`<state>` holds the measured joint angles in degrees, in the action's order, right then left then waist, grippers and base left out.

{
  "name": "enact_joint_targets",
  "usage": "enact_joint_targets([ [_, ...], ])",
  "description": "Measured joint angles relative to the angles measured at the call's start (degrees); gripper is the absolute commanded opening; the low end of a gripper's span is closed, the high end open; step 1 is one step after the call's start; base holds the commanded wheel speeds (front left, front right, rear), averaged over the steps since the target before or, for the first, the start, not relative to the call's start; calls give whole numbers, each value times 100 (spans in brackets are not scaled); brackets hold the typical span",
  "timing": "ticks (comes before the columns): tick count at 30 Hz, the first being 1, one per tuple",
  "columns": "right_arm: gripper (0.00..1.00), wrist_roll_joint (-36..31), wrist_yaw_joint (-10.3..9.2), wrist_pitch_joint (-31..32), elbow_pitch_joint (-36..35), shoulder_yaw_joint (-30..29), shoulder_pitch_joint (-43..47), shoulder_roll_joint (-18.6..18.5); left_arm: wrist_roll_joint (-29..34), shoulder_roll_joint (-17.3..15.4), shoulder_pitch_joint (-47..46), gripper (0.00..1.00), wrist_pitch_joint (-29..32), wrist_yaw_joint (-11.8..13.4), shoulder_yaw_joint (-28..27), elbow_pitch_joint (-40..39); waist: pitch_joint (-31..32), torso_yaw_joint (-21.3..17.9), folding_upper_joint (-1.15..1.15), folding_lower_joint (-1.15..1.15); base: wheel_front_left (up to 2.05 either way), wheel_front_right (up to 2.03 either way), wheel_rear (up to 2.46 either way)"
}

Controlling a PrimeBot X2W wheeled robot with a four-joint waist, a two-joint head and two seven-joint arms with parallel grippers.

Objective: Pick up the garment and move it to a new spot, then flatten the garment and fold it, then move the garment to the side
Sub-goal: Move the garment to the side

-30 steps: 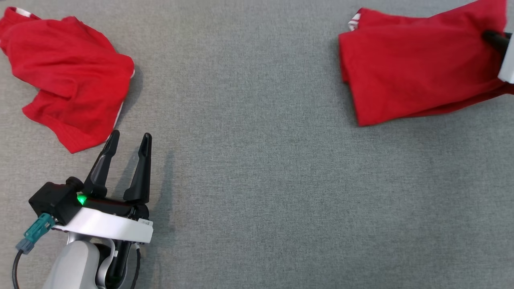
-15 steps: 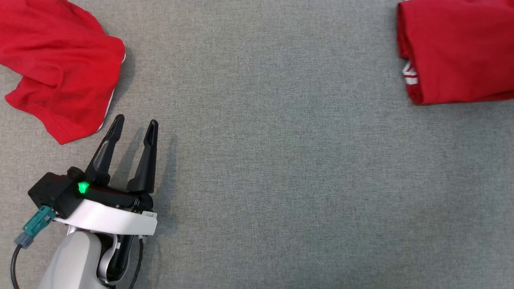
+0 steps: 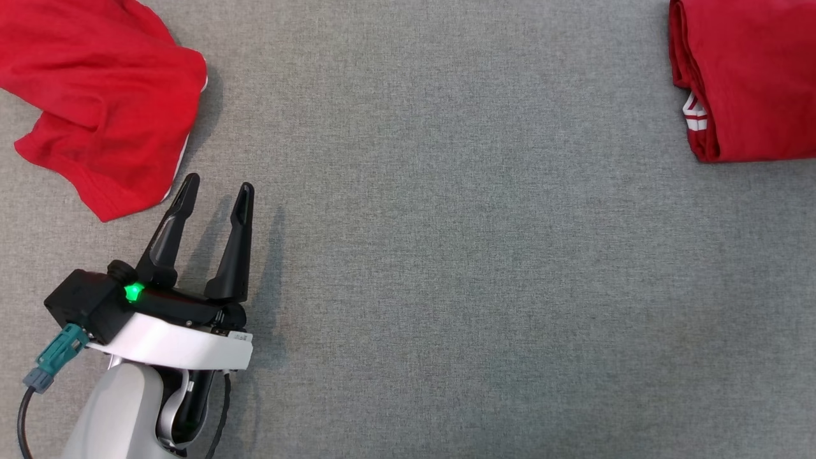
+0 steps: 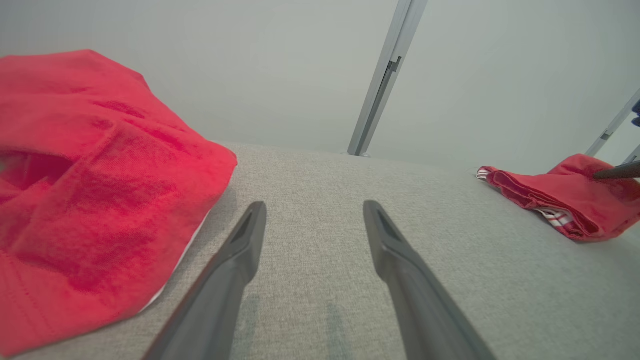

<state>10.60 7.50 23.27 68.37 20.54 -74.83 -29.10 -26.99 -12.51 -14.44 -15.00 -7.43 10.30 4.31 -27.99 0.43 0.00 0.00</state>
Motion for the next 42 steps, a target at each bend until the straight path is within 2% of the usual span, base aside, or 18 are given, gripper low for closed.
enact_joint_targets([
  [10,100,-328,0,-286,199,-167,65,257,4,53,27,100,0,0,-9,127,317,-33,0,0,0,0,0],
  [19,100,-501,-1,-1145,-229,85,258,573,68,123,299,100,0,0,-202,205,971,-135,0,0,0,0,0],
  [23,100,-358,0,-1606,-499,181,544,699,99,147,429,100,0,0,-385,229,1344,-175,0,0,0,0,0],
  [31,100,400,-1,-2213,-1207,130,1371,747,216,213,809,100,0,0,-720,253,2048,-227,0,0,0,0,0],
  [37,100,967,-1,-2477,-1970,-168,2276,641,285,267,1018,100,0,0,-848,213,2363,-193,0,0,0,0,0],
  [42,100,1104,-1,-2727,-2721,-628,3247,584,339,331,1193,100,0,0,-953,177,2507,-117,0,0,0,0,0],
])
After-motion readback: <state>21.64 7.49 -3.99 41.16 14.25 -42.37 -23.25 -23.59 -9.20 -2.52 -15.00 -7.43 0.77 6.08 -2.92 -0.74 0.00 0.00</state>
